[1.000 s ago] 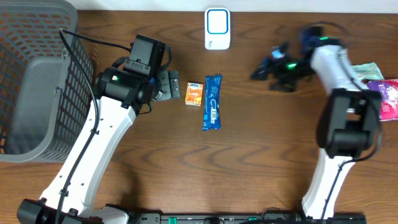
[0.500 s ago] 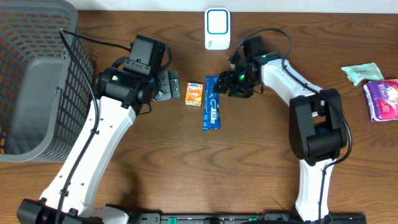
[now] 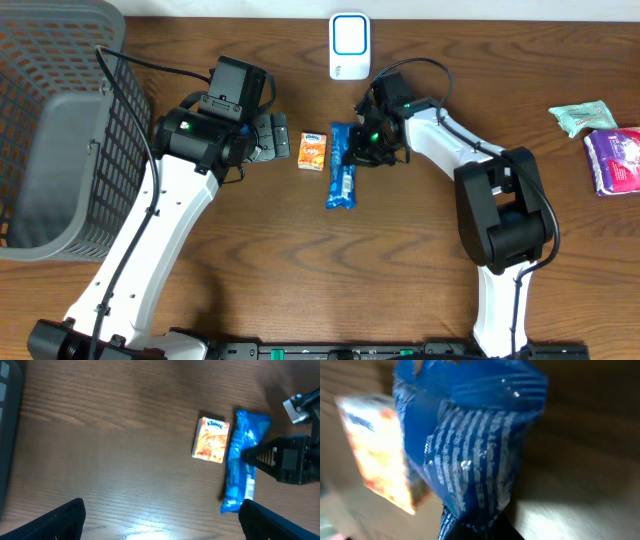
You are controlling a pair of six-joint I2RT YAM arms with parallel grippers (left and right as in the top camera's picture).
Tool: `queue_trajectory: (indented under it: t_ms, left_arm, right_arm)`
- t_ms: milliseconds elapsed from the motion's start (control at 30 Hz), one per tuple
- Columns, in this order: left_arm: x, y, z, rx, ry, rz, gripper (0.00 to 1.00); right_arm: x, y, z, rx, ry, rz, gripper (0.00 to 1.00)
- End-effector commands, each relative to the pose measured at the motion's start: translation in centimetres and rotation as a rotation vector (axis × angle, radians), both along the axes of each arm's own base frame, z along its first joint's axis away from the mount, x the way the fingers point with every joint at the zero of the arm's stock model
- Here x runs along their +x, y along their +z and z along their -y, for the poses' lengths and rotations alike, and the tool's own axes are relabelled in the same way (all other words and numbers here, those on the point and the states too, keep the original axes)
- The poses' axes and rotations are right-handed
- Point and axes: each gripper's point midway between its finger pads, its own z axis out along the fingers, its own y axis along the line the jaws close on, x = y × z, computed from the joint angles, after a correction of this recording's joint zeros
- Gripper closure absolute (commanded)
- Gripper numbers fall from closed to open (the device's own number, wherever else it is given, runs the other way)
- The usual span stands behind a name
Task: Scan the item barcode
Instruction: 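Move the right gripper to the blue Oreo pack and grasp it, then lift the Oreo pack and hold it up toward the scanner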
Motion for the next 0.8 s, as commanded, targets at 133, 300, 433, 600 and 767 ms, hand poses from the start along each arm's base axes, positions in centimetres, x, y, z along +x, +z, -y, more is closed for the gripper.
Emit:
queue_trajectory:
  t_ms: [133, 300, 433, 600, 767]
  left_arm:
    - [0.1, -0.1, -0.2, 0.011, -0.003, -0.003, 0.02]
    - [0.1, -0.1, -0.2, 0.011, -0.003, -0.003, 0.02]
    - [0.1, -0.1, -0.2, 0.011, -0.003, -0.003, 0.02]
    - [0.1, -0.1, -0.2, 0.011, -0.003, -0.003, 0.02]
    - [0.1, -0.1, -0.2, 0.011, -0.003, -0.003, 0.02]
  right_arm:
    - [3.1, 6.4, 10.3, -0.678, -0.034, 0.176, 0.99]
    - [4.9, 12.3, 14.8, -1.087, -0.072, 0.345, 0.99]
    - [5.2, 12.1, 15.9, -1.206, -0.079, 0.391, 0.99]
    - [4.0, 7.0, 16.2, -1.209, -0.101, 0.376, 0.99]
    - [2.9, 4.9, 14.6, -1.125, -0.122, 0.344, 0.99]
